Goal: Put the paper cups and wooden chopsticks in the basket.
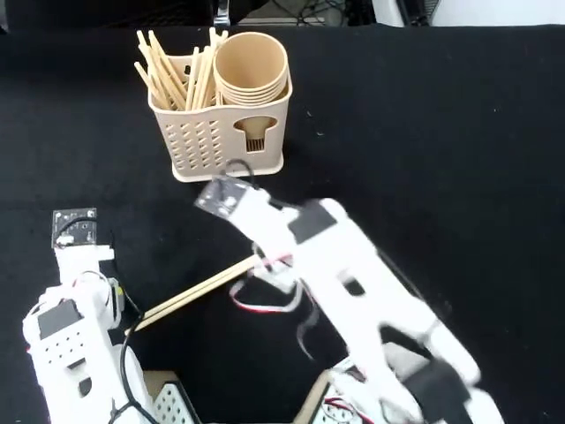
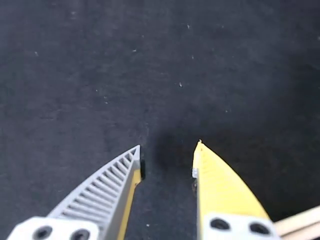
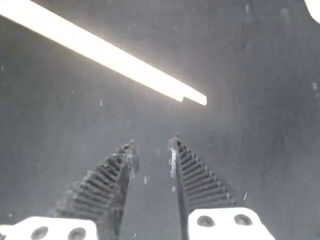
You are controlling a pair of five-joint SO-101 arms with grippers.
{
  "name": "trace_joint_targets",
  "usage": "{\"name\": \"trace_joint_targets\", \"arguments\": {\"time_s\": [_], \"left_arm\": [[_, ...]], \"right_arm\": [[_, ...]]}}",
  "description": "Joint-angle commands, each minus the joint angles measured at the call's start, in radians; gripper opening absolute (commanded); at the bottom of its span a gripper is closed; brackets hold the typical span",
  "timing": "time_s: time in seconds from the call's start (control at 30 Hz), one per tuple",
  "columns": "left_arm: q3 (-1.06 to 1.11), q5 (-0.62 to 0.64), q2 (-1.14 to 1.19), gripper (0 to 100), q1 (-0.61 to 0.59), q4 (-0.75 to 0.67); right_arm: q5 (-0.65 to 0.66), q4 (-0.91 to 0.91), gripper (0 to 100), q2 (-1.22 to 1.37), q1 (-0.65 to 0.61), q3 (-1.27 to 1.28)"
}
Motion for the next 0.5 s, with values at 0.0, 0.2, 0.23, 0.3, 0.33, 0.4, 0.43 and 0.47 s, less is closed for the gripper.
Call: {"name": "trace_joint_targets", "arguments": {"time_s": [0.0, 0.2, 0.23, 0.3, 0.33, 0.4, 0.43, 0.47], "left_arm": [[-0.004, 0.0, -0.012, 18, -0.012, -0.017], [-0.001, 0.072, -0.012, 18, -0.012, -0.017], [-0.001, 0.087, -0.012, 18, -0.012, -0.017], [-0.002, 0.095, -0.012, 18, -0.012, -0.017], [-0.002, 0.095, -0.012, 18, -0.012, -0.017], [-0.002, 0.095, -0.012, 18, -0.012, -0.017], [-0.002, 0.095, -0.012, 18, -0.012, -0.017], [-0.002, 0.095, -0.012, 18, -0.012, -0.017]], "right_arm": [[0.038, -0.023, 11.9, 0.17, -0.066, -0.14], [0.064, -0.023, 12.1, 0.308, -0.18, -0.213], [0.066, -0.025, 12.6, 0.323, -0.18, -0.219], [0.078, -0.029, 16.8, 0.343, -0.178, -0.219], [0.089, -0.029, 19.6, 0.352, -0.181, -0.22], [0.091, -0.031, 23.4, 0.372, -0.183, -0.245], [0.092, -0.031, 23.3, 0.38, -0.178, -0.259], [0.092, -0.031, 22.5, 0.387, -0.178, -0.277]]}}
